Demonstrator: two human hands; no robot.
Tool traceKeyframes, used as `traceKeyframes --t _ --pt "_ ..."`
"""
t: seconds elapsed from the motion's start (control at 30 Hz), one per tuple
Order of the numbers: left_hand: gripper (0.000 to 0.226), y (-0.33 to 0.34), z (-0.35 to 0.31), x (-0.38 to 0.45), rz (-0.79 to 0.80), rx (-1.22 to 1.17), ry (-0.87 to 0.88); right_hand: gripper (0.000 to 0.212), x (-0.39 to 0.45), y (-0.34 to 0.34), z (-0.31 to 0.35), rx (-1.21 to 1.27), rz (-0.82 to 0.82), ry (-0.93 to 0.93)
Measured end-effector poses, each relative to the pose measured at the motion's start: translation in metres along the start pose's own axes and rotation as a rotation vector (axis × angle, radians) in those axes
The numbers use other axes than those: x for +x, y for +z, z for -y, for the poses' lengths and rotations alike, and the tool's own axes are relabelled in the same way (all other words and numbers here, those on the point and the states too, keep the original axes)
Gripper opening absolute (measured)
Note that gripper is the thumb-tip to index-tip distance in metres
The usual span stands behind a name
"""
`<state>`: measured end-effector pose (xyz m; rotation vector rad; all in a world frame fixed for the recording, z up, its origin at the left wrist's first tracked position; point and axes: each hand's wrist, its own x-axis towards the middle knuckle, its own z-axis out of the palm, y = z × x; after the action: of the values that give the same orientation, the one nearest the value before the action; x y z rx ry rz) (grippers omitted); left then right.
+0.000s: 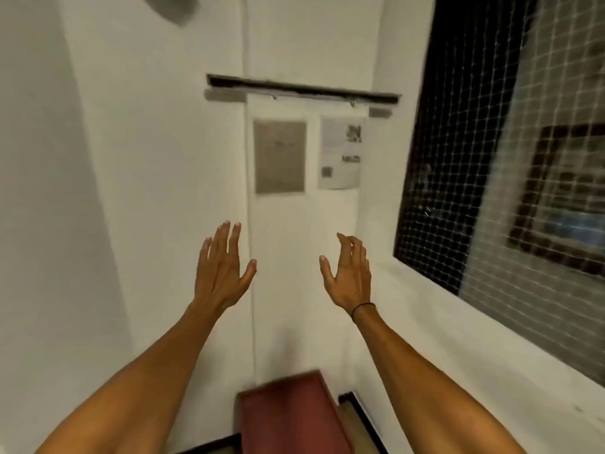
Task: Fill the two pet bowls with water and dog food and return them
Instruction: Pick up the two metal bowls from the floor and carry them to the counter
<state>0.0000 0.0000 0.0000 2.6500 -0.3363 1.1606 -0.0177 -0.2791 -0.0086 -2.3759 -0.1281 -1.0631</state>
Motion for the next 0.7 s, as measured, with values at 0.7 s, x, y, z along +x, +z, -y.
traceKeyframes --t 0.7 --pt "0.029 0.362 -0.386 -0.347 1.230 -0.604 0.218 0.021 -0.499 -0.102 -0.371 -0.009 0.092 1.374"
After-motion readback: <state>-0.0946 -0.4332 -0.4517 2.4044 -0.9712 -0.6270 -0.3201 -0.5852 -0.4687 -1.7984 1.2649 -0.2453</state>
